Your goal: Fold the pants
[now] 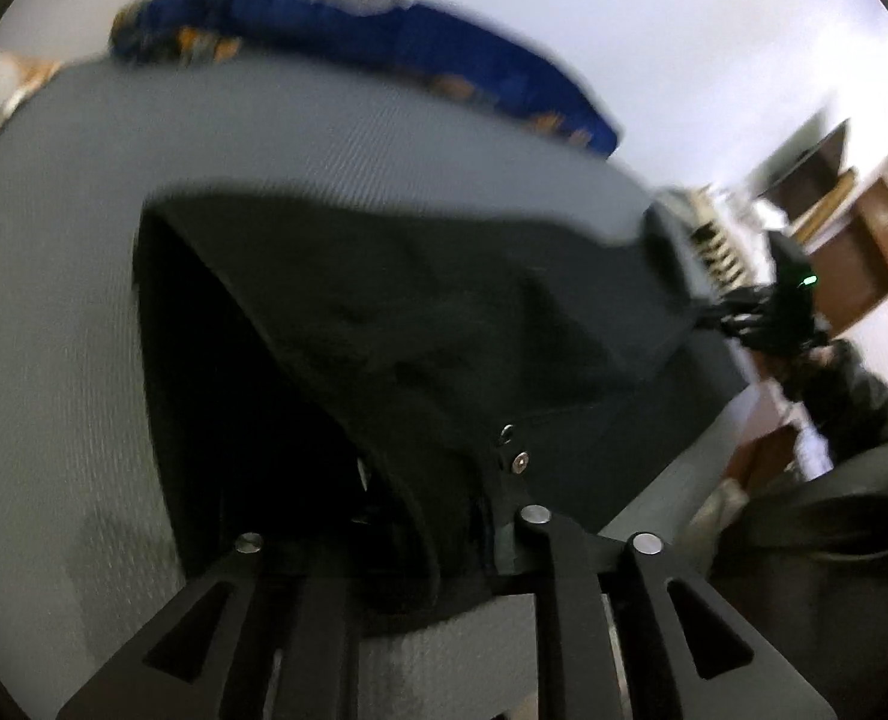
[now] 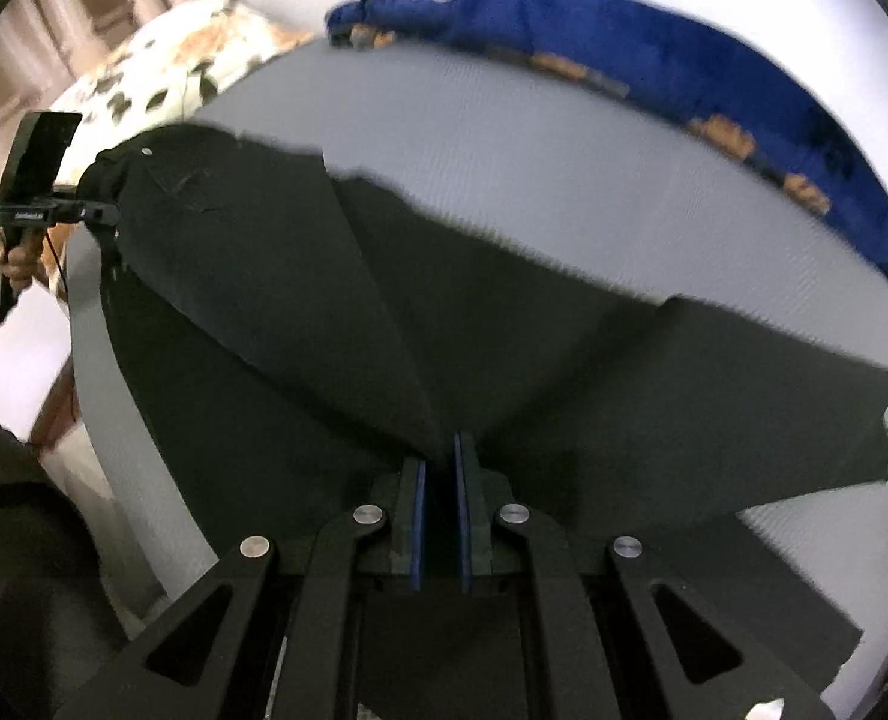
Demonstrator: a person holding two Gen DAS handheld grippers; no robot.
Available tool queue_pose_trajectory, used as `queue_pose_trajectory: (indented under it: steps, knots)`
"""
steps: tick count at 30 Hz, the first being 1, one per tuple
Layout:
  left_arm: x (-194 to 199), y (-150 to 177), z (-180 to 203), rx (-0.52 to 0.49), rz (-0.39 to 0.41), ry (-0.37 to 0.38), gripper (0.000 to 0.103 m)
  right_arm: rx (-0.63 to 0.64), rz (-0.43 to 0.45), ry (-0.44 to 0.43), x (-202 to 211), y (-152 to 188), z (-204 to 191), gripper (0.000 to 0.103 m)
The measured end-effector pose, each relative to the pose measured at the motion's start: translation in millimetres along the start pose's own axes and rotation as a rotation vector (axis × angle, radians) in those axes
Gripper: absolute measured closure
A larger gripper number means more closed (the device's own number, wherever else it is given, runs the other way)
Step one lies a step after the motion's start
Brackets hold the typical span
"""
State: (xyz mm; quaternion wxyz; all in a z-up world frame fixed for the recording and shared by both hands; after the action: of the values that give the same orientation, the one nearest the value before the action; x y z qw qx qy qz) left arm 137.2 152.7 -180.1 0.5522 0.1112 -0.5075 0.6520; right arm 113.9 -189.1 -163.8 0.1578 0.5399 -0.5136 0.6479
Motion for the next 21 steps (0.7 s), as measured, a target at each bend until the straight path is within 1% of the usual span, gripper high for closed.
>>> queue_pose_trajectory:
  steps: [1, 2, 4, 6, 8, 9, 10, 12, 13, 16, 17, 21]
  knots:
    - [-4, 10, -4, 0.001, -0.028, -0.022, 0.076, 0.008, -0.014, 0.011, -5, 5, -2, 0.096]
    - [-4, 16, -5, 0.001, -0.031, -0.021, 0.075, 0.009, -0.023, 0.017, -10, 9, -3, 0.096]
    - [5, 20, -3, 0.011, -0.018, -0.014, 0.071, 0.003, -0.027, 0.026, -14, 12, -1, 0.097]
    - [19, 20, -4, 0.009, -0.005, -0.046, 0.066, -0.006, -0.024, 0.032, -15, 11, -1, 0.096]
    - [33, 23, -7, -0.009, 0.008, -0.098, 0.042, -0.002, -0.017, 0.040, -16, 9, -3, 0.096]
    - [42, 24, -13, -0.002, 0.020, -0.136, 0.041, -0.004, -0.016, 0.042, -16, 9, -3, 0.096]
    - [47, 24, -17, 0.014, 0.026, -0.142, 0.041, -0.007, -0.017, 0.043, -16, 9, -3, 0.097]
    - [63, 24, -22, 0.100, 0.065, -0.126, 0.041, -0.010, -0.009, 0.046, -15, 12, -2, 0.097]
    - [73, 22, -23, 0.166, 0.112, -0.118, 0.041, -0.008, -0.008, 0.047, -15, 11, -2, 0.097]
    - [84, 26, -14, 0.294, 0.169, -0.052, 0.041, -0.009, 0.002, 0.049, -14, 11, -2, 0.096]
    - [82, 27, -10, 0.343, 0.185, -0.033, 0.041, -0.006, 0.006, 0.050, -14, 11, -1, 0.096]
    - [63, 31, -2, 0.503, 0.189, 0.028, 0.041, 0.002, 0.020, 0.054, -12, 11, -2, 0.096]
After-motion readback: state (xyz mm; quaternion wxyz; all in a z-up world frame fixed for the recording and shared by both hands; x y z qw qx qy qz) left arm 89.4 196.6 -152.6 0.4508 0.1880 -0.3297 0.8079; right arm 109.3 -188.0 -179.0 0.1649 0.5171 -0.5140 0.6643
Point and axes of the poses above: each gripper's, at about its wrist camera, not at the fingertips, and x roughly against the way its jaws point, z to its right, y to its underside, the point moved 9 cm from there along -x, roughly the way its jaws point, and after that the axes turned 9 degrees about z, right-handed, at the moved point
